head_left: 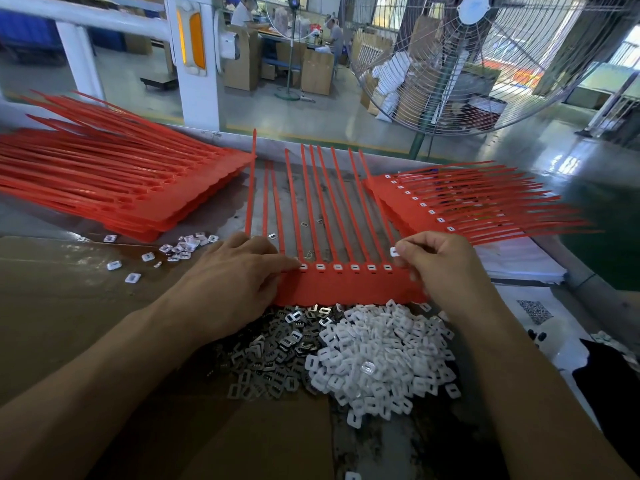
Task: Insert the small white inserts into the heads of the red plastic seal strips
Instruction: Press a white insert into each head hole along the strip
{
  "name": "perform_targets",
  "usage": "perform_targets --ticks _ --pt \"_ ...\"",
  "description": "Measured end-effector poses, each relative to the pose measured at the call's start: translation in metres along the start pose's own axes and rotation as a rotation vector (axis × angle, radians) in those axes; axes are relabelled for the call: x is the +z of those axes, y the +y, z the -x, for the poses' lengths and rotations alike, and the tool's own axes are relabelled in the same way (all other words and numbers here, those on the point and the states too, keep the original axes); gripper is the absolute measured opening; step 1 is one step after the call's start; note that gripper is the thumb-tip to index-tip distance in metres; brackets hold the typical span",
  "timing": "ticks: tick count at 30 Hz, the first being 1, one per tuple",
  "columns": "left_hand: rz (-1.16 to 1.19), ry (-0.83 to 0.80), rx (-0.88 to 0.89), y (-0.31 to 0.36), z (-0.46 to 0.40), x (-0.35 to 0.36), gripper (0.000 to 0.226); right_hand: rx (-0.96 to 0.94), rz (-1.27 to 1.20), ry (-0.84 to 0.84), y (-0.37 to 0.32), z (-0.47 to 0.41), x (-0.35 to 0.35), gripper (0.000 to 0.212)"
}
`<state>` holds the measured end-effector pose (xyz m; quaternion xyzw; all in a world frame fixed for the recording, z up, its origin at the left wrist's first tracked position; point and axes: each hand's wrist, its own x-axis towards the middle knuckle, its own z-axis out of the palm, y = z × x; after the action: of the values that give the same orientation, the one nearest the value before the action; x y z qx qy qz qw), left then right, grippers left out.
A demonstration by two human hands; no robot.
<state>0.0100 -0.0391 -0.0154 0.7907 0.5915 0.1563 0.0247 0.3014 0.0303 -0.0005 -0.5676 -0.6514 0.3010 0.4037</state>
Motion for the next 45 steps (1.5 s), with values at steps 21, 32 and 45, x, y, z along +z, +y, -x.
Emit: perform_targets --ticks 21,32,45 --pt "0.0 0.003 0.0 -0.001 0.0 0.001 0.042 0.125 0.307 0.077 0.011 -0.005 -0.008 0.013" --pt "0.001 -0.004 -0.003 -0.001 0.0 0.0 0.042 0.117 0.297 0.087 0.012 -0.007 -0.003 0.015" --pt "0.006 0.003 0.004 -0.003 -0.001 0.002 0.042 0.118 0.308 0.092 0.013 -0.01 0.0 0.008"
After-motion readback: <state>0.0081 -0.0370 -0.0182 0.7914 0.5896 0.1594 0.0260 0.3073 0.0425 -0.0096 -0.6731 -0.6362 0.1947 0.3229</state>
